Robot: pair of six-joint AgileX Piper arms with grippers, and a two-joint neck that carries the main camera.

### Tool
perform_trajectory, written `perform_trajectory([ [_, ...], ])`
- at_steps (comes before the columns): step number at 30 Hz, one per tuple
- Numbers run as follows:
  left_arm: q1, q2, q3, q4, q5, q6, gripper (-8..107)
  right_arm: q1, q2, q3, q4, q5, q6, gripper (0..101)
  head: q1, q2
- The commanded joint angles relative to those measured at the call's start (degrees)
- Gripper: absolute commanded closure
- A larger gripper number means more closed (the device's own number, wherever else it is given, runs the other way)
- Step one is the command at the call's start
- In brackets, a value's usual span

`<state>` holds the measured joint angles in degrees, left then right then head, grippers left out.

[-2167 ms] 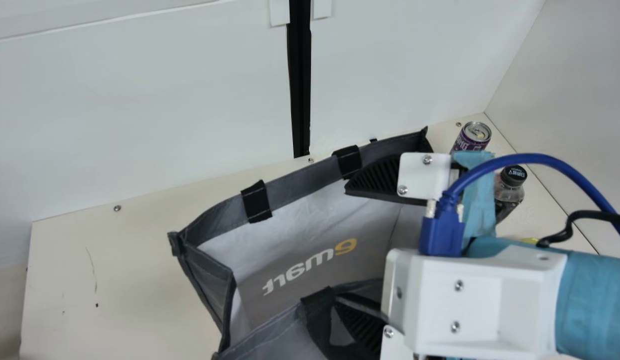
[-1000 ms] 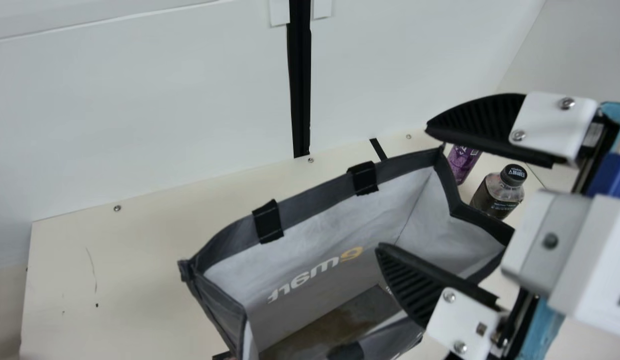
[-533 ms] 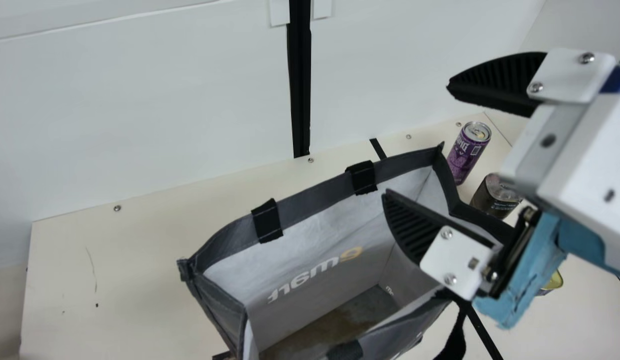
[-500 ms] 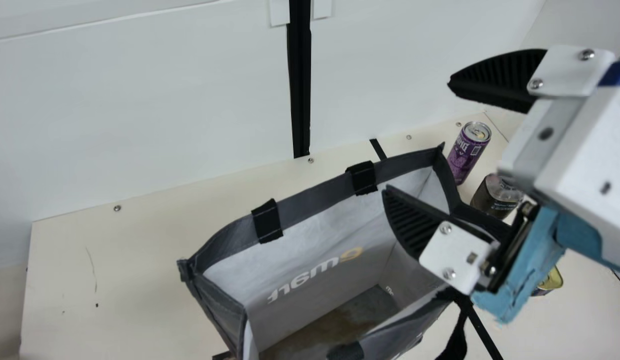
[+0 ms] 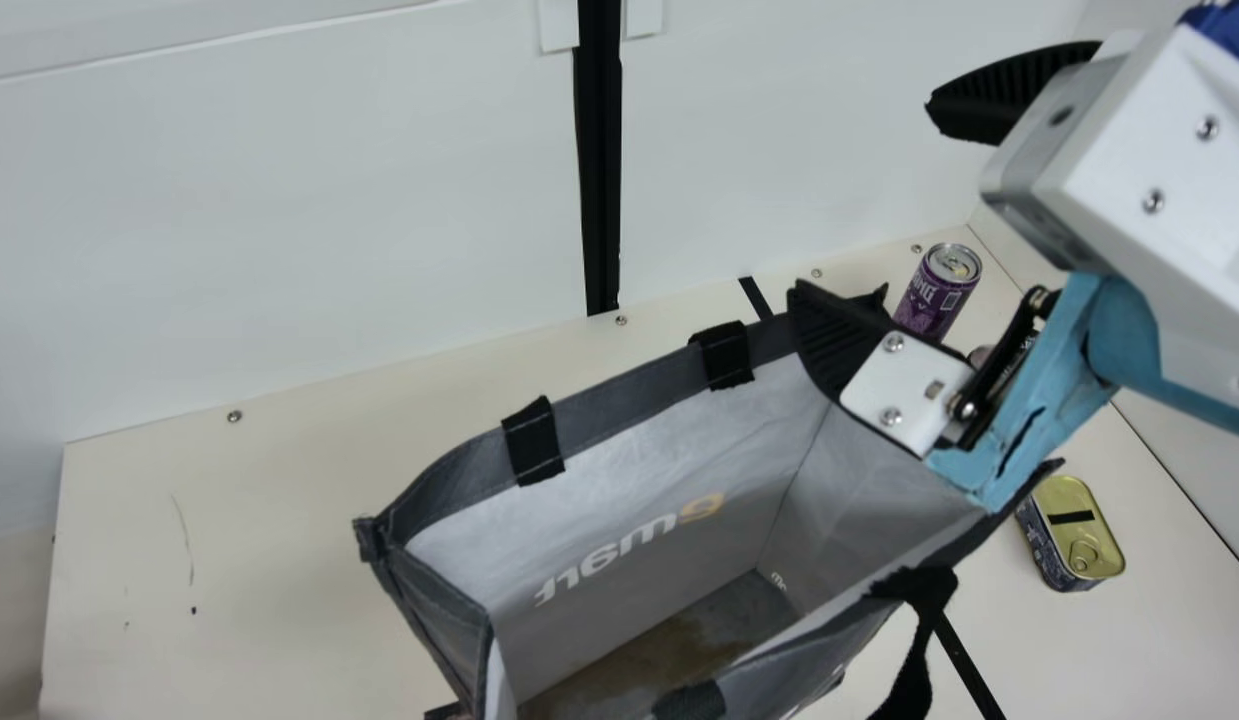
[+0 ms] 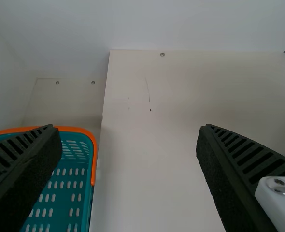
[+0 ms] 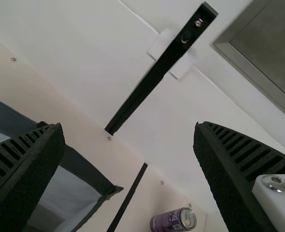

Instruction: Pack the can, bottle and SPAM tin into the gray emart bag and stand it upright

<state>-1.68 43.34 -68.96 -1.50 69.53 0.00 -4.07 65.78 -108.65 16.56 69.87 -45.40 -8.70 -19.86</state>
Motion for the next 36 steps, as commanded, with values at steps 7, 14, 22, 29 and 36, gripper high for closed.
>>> perform_trajectory([
  [7, 0.0, 0.0, 0.0, 0.0, 0.0, 0.0, 9, -7.6, 1.8, -0.5, 3.7, 0.0, -1.7, 6, -1.3, -0.1],
  [14, 0.0, 0.0, 0.0, 0.0, 0.0, 0.0, 9, -13.2, 3.1, -0.4, 6.6, 0.0, -3.4, 6, -1.3, -0.1],
  [22, 0.0, 0.0, 0.0, 0.0, 0.0, 0.0, 9, -19.4, 4.5, 0.7, 8.8, 0.0, -4.7, 6, -1.3, -0.1],
  [29, 0.0, 0.0, 0.0, 0.0, 0.0, 0.0, 9, -24.4, 5.9, 1.9, 10.4, 0.0, -6.2, 6, -1.3, -0.1],
  [36, 0.0, 0.0, 0.0, 0.0, 0.0, 0.0, 9, -28.5, 7.1, 3.7, 10.8, 0.0, -7.6, 6, -1.3, -0.1],
])
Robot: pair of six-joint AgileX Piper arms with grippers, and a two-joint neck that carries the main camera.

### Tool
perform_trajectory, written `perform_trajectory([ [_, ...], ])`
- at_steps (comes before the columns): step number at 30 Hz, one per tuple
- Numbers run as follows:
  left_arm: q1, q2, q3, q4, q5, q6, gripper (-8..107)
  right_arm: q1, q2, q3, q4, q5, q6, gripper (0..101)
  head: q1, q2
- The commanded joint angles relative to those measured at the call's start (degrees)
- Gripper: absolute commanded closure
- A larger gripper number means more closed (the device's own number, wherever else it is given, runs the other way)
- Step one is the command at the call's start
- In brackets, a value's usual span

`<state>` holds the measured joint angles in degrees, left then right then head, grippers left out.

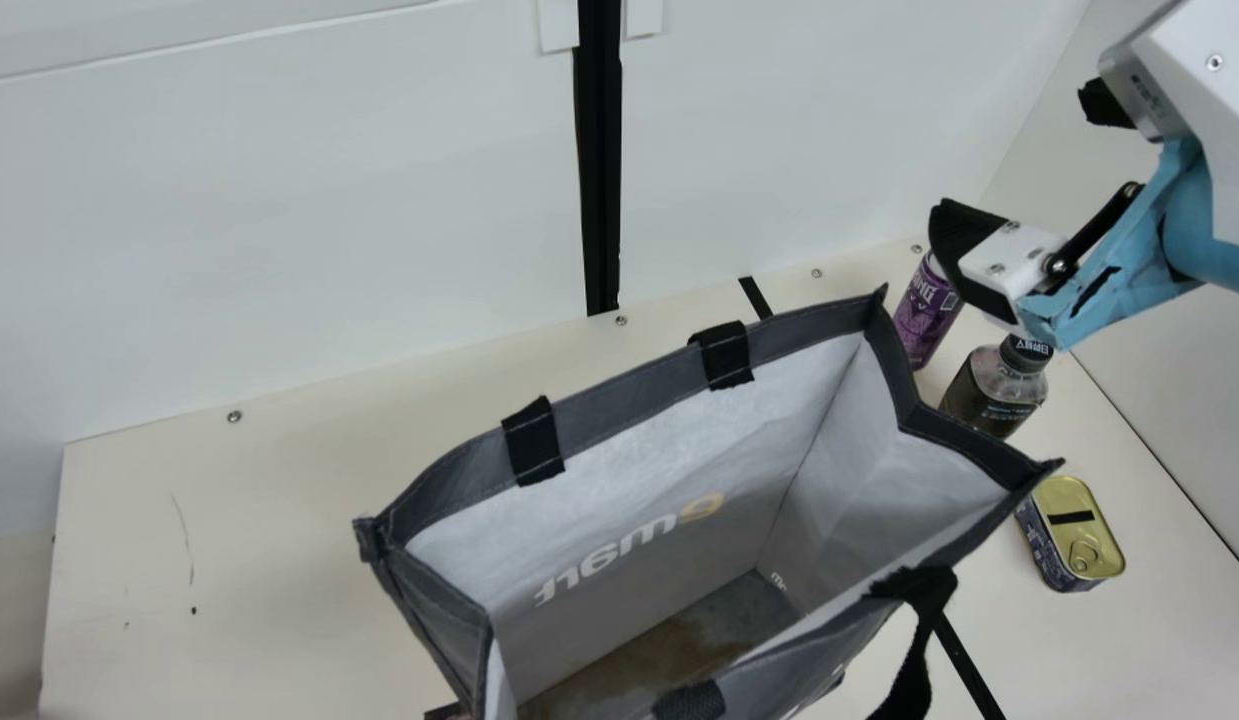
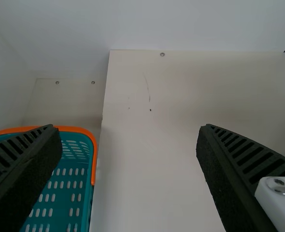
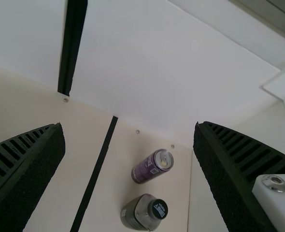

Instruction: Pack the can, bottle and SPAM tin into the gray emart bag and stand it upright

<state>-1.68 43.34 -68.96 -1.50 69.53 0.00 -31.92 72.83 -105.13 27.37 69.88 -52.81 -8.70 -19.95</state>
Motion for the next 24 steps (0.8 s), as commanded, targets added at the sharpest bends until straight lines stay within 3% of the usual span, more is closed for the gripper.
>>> perform_trajectory([
  [1, 0.0, 0.0, 0.0, 0.0, 0.0, 0.0, 9, -1.2, 0.2, 0.5, 0.0, 0.0, -0.3, 6, -1.3, 0.0],
  [24, 0.0, 0.0, 0.0, 0.0, 0.0, 0.0, 9, -9.4, 1.6, 7.8, -3.5, 0.0, -3.5, 6, -1.3, 0.0],
])
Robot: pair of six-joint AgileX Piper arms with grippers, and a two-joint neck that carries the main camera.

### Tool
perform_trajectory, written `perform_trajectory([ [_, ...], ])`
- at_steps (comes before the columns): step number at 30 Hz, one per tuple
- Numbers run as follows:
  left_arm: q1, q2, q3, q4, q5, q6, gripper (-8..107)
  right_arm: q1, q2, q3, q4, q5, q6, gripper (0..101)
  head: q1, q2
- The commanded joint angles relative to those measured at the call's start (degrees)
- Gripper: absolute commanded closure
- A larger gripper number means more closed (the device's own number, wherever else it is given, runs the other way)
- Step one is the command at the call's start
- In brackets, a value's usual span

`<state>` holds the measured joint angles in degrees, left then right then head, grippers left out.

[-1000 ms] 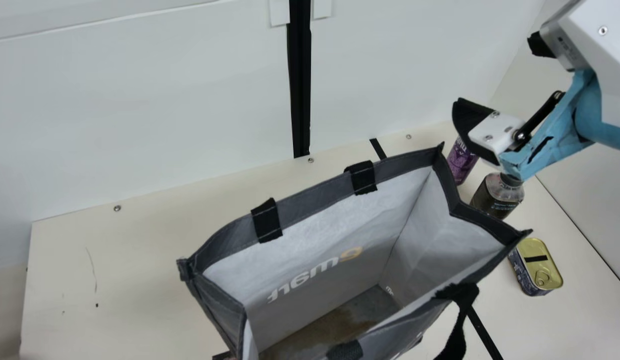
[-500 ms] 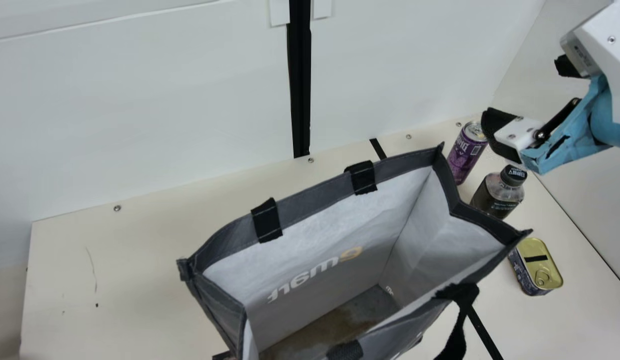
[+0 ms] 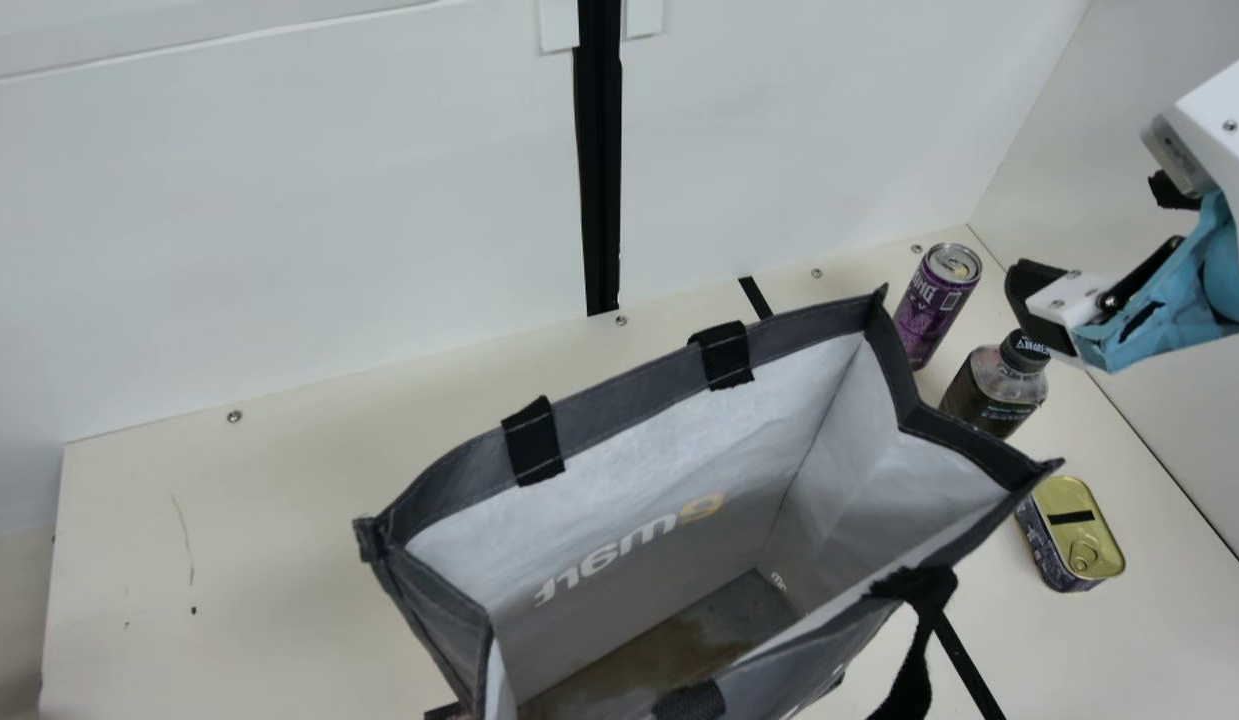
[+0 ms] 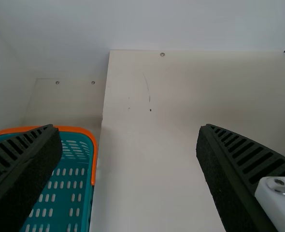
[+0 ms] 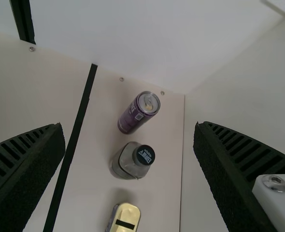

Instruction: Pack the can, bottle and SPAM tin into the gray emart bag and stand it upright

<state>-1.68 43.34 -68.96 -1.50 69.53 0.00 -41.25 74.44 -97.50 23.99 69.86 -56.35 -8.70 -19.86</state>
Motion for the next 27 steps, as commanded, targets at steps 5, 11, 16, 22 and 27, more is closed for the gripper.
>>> perform_trajectory([
  [5, 0.0, 0.0, 0.0, 0.0, 0.0, 0.0, 9, -0.7, -0.2, 1.8, -1.0, 0.0, 0.2, 6, -1.3, -0.1],
  [11, 0.0, 0.0, 0.0, 0.0, 0.0, 0.0, 9, -1.1, -0.6, 3.5, -1.9, 0.0, 0.7, 6, -1.3, -0.1],
  [16, 0.0, 0.0, 0.0, 0.0, 0.0, 0.0, 9, -1.1, -0.8, 4.1, -2.2, 0.0, 0.9, 6, -1.3, -0.1],
  [22, 0.0, 0.0, 0.0, 0.0, 0.0, 0.0, 9, -1.1, -0.8, 4.1, -2.2, 0.0, 0.9, 6, -1.3, -0.1],
  [27, 0.0, 0.0, 0.0, 0.0, 0.0, 0.0, 9, -1.1, -0.8, 4.1, -2.2, 0.0, 0.9, 6, -1.3, -0.1],
])
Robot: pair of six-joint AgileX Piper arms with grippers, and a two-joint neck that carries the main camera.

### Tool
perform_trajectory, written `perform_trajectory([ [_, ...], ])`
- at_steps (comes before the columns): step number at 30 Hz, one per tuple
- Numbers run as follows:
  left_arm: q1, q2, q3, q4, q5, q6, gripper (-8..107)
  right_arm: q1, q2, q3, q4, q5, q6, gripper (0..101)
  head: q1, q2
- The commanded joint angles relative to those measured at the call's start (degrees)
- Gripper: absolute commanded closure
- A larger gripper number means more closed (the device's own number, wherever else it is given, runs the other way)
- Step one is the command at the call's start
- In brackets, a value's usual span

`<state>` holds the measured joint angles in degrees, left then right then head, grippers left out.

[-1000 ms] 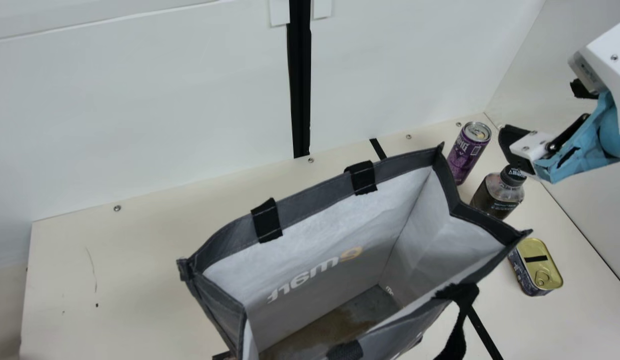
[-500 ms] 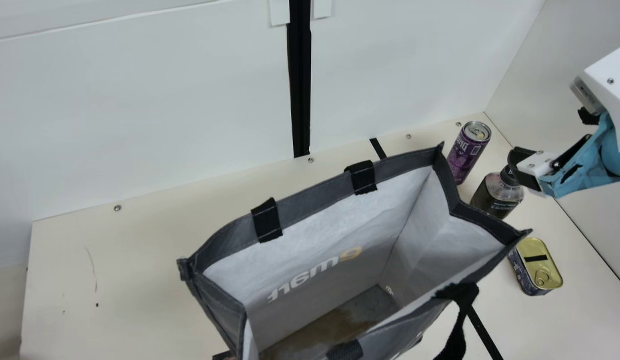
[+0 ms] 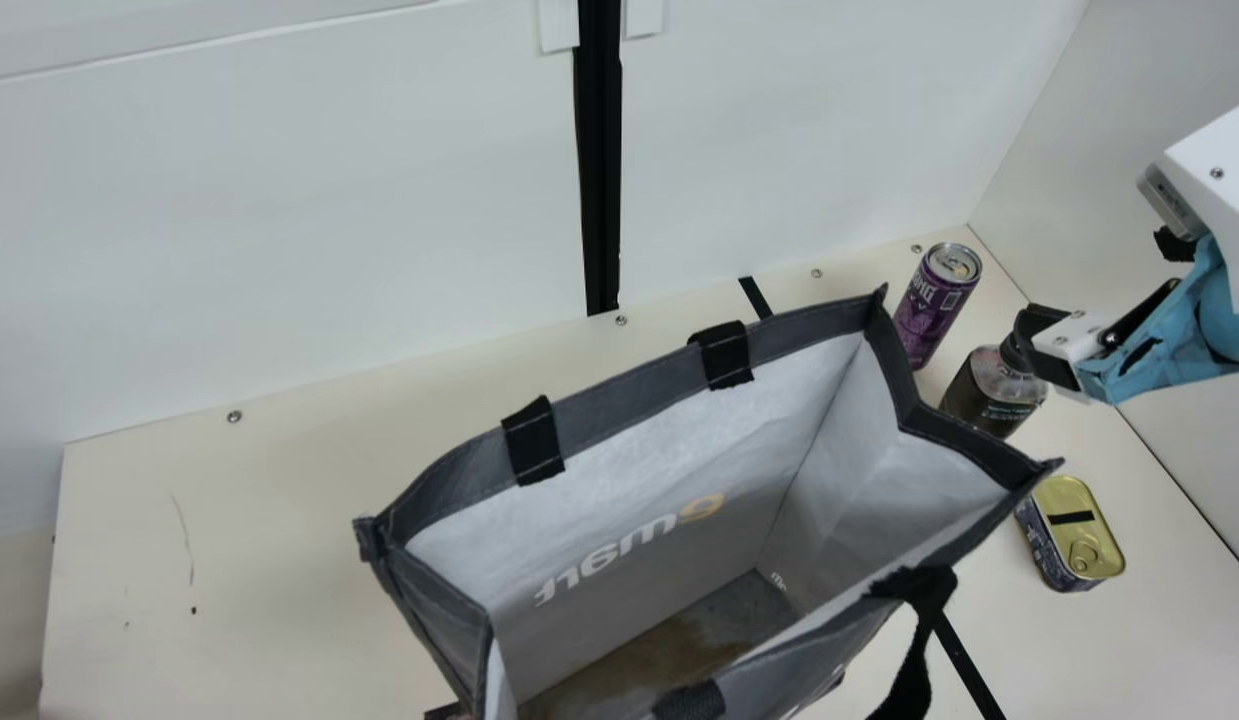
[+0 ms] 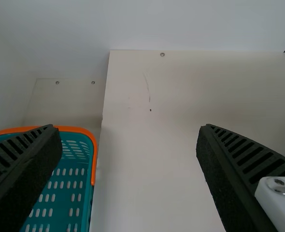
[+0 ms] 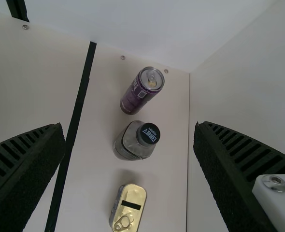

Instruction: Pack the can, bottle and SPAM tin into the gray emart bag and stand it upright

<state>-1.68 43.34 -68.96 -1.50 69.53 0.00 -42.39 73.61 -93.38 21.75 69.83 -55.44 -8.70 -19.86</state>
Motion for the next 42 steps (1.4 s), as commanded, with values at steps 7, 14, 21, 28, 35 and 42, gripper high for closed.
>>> perform_trajectory([
  [7, 0.0, 0.0, 0.0, 0.0, 0.0, 0.0, 9, 0.0, 0.0, 0.0, 0.0, 0.0, 0.0, 6, -1.3, -0.1],
  [14, 0.0, 0.0, 0.0, 0.0, 0.0, 0.0, 9, 0.0, 0.0, 0.0, 0.0, 0.0, 0.0, 6, -1.3, -0.1],
  [21, 0.0, 0.0, 0.0, 0.0, 0.0, 0.0, 9, 0.0, 0.0, 0.0, 0.0, 0.0, 0.0, 6, -1.3, -0.1],
  [28, -1.2, 1.1, -0.7, 0.0, -0.5, 0.0, 9, 0.0, 0.0, 0.0, 0.0, 0.0, 0.0, 6, -1.3, -0.1],
  [35, -3.1, 3.4, -2.7, 0.0, -1.5, -0.1, 9, 0.0, 0.0, 0.0, 0.0, 0.0, 0.0, 6, -1.3, -0.1],
  [42, -5.3, 6.3, -5.7, -1.2, -1.9, 0.3, 9, 0.0, 0.0, 0.0, 0.0, 0.0, 0.0, 6, -1.3, -0.1],
])
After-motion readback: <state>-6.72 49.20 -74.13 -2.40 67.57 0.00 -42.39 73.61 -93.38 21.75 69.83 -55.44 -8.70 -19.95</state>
